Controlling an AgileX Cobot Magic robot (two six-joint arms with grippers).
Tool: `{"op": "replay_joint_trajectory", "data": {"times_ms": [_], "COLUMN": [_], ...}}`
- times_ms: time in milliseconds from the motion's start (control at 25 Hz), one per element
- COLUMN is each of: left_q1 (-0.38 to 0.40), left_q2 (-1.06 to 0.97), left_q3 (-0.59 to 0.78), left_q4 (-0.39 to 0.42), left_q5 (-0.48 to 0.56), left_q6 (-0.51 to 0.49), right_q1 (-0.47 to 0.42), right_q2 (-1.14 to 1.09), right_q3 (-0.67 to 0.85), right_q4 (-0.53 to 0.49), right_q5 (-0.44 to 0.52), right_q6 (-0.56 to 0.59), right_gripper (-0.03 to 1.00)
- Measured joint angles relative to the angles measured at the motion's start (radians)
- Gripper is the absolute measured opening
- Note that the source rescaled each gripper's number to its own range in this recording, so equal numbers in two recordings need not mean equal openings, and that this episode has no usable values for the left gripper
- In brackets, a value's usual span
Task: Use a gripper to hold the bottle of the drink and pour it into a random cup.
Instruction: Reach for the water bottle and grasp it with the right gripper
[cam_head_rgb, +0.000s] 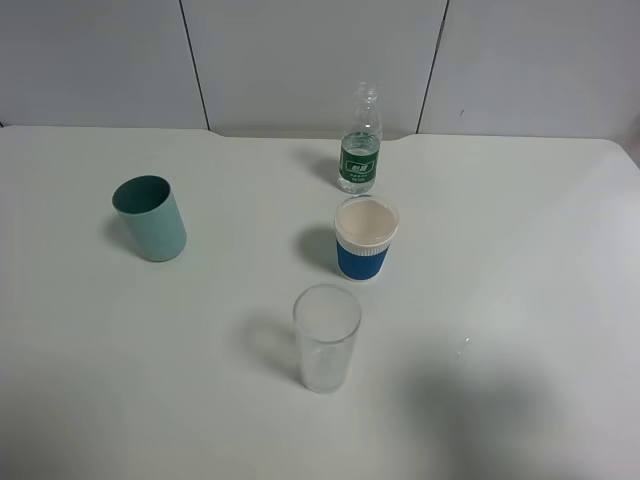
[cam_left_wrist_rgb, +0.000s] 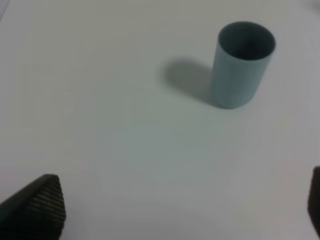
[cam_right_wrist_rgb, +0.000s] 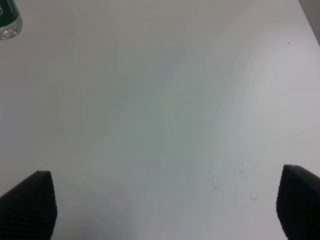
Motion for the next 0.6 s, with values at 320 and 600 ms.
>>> {"op": "replay_joint_trajectory", "data": {"times_ms": [320,600], "left_q1": [0.0,0.0], "left_q2": [0.0,0.0], "left_q3": [0.0,0.0], "left_q4": [0.0,0.0], "left_q5": [0.0,0.0], "left_q6": [0.0,0.0], "right_q1": [0.0,0.0], "right_q2": [0.0,0.0], "right_q3": [0.0,0.0], "right_q4": [0.0,0.0], "right_q5": [0.0,0.0], "right_q6": [0.0,0.0], "right_gripper": [1.0,1.0]}}
